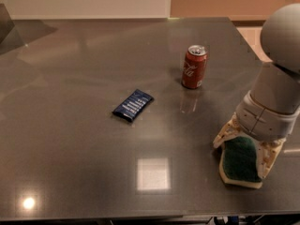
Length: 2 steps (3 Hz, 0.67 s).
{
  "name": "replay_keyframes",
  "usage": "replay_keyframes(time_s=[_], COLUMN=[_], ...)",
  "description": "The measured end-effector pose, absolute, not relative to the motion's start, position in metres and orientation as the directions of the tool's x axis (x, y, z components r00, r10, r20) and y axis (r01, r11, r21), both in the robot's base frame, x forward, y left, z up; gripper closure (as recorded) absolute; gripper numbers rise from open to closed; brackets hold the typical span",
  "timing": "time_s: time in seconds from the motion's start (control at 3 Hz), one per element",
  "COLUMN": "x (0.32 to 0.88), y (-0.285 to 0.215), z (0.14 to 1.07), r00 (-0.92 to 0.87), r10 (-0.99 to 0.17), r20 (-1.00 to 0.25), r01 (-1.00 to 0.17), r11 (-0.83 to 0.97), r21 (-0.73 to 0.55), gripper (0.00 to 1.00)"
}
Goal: Pick sponge
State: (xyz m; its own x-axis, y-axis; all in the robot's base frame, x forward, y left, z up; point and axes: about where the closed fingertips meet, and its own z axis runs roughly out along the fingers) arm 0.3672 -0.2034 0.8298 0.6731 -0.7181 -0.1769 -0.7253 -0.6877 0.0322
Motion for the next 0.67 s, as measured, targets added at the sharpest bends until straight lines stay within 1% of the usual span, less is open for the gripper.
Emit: replay_keyframes(time_s=[0.33, 0.67], x=[0.368, 0.375], y=[-0.204, -0.201], z=[0.832, 0.846], r00=[0.664, 0.618], r10=[-0.727, -0.765], r20=[-0.175, -0.18], r01=[-0.732, -0.775], r11=[-0.679, -0.632], r21=[0.044, 0.023], gripper=[0.6, 0.83])
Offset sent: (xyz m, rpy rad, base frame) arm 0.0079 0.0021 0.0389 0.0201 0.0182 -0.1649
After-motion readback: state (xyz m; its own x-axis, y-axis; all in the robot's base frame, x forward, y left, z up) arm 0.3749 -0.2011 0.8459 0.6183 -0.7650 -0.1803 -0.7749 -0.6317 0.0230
